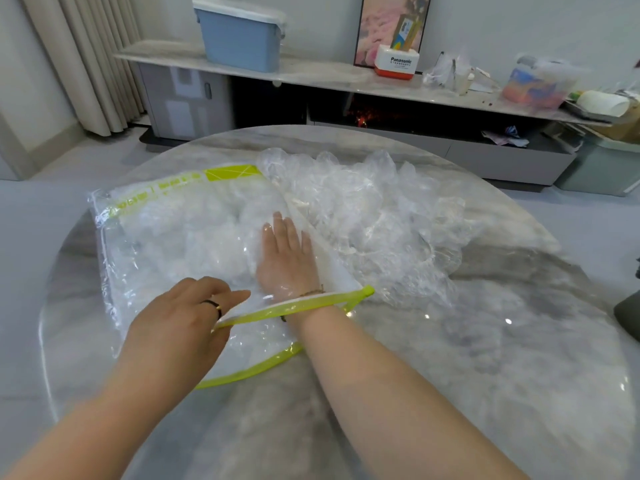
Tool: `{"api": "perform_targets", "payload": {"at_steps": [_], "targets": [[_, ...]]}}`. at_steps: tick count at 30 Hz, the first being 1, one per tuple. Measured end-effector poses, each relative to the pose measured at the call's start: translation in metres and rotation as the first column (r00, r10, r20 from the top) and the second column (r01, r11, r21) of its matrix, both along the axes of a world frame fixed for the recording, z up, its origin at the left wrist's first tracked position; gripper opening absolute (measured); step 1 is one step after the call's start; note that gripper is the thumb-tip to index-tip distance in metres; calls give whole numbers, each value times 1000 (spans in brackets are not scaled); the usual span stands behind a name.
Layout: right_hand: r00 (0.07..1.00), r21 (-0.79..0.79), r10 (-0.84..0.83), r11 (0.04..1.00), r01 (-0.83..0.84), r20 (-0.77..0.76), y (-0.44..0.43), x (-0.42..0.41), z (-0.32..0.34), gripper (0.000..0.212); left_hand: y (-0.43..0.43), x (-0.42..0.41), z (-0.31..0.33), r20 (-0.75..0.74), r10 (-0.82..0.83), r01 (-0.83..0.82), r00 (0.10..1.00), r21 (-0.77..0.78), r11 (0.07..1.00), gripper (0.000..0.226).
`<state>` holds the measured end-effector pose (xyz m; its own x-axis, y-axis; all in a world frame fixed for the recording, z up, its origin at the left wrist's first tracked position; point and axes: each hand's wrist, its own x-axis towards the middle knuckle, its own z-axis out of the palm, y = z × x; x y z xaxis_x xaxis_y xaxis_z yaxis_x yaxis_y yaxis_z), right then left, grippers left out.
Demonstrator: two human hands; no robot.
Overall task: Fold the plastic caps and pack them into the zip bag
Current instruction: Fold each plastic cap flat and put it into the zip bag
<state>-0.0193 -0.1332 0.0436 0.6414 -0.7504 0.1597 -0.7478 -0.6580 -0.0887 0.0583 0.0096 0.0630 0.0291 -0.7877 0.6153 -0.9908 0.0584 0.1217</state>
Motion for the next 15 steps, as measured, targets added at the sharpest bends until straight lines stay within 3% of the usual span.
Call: {"api": "perform_targets", "payload": {"at_steps": [2,5,7,9,10,13,15], "targets": [[1000,-177,3,984,-3,2,18,-12,1,57,-3,-2,-12,92,37,-38,995,12,999,43],[969,-140,134,976,-165,-208,37,-45,-4,59,-8,-1,-27,125,98,-101,987,16,995,53],[953,-212,257,934,-287,-159,50,-74,7,62,-8,1,-31,136,106,-111,985,28,993,55],[900,-258,436,870,-421,0,54,-100,6,47,-9,4,-33,126,126,-127,984,0,992,40],[880,-296,472,849,-438,51,52,-114,7,40,-10,7,-32,113,135,-133,984,-18,991,45],[903,-287,330,925,-251,273,26,-142,16,25,-12,13,-33,105,185,-183,977,-30,983,55],[974,-217,43,976,6,222,3,-149,17,33,-13,14,-36,109,225,-228,968,17,973,45]]}}
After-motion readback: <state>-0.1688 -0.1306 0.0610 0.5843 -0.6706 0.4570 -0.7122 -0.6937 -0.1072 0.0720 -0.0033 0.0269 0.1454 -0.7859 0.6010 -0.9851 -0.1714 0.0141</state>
